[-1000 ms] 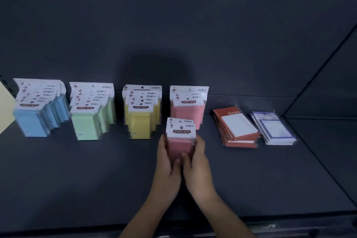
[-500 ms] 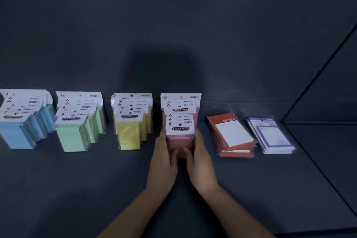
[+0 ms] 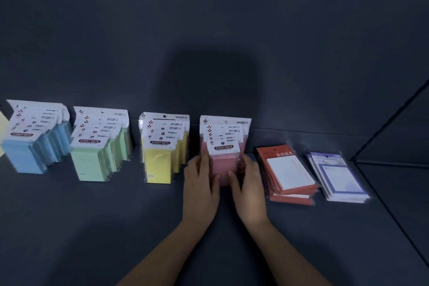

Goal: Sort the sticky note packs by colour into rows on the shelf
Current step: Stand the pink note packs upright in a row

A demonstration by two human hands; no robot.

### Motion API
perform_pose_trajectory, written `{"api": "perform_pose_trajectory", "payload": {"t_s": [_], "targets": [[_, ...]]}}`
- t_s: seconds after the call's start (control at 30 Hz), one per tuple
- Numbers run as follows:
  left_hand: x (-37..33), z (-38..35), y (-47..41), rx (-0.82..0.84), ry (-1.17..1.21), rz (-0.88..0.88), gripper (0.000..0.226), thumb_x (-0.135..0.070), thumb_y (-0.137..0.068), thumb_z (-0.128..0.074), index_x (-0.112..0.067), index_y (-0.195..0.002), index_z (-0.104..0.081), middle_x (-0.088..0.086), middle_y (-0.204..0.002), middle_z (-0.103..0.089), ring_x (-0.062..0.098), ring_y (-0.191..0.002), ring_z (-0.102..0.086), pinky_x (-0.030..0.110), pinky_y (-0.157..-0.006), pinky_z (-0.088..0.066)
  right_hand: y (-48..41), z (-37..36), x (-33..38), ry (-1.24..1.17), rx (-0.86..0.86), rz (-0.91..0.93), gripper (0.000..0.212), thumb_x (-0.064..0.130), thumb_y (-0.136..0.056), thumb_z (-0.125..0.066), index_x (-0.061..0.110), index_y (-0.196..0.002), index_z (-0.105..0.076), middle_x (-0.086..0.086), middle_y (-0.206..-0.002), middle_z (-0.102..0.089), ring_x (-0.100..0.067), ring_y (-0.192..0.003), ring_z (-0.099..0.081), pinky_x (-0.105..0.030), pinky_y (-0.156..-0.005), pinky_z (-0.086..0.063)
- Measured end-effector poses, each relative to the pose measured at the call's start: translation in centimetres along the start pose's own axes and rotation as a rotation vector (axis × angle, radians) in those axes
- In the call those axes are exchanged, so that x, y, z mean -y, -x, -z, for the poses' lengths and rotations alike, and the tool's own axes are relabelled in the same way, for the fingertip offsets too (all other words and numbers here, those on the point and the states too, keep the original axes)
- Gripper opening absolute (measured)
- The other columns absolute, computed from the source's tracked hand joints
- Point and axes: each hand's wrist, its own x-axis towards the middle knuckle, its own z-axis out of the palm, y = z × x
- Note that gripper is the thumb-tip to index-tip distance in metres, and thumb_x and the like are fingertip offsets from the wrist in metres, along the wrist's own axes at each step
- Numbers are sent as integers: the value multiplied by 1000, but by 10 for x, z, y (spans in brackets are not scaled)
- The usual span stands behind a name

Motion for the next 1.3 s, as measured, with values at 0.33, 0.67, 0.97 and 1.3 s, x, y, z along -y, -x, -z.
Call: {"api": "perform_pose_trajectory", "payload": {"t_s": [0.33, 0.67, 0.97, 1.3], "targets": [[-3, -4, -2, 101, -21, 17, 68, -19, -95, -46, -14, -148, -3, 5, -154, -18, 22, -140, -18, 35, -115, -20, 1, -1, 0, 61, 26, 23, 44, 21, -88, -61, 14, -129, -46, 0, -121, -55, -11, -111, -52, -24, -95, -42], [-6, -3, -2, 119, -93, 78, 66, -28, -96, -37, -12, -149, 0, 6, -157, -6, 22, -143, -9, 32, -115, -8, 0, 0, 4, 128, -65, 18, 59, 23, -82, -67, 13, -133, -40, 0, -126, -47, -13, -118, -43, -29, -103, -37], [-5, -3, -5, 157, -31, 85, 64, -23, -97, -38, -10, -149, -3, 6, -158, -4, 17, -145, -3, 29, -118, -8, -1, -3, 4, 181, 104, -45, 75, 21, -89, -52, 10, -149, -9, -3, -157, -10, -13, -144, -9, -19, -114, -6], [0, -9, -6, 129, -17, 90, 74, -41, -82, -26, -10, -149, -12, 6, -157, -14, 16, -143, -17, 19, -110, -10, 1, -5, 4, 303, 149, -15, 71, 25, -90, -32, 4, -147, 4, -11, -157, 4, -20, -145, 1, -21, -113, 7]]}}
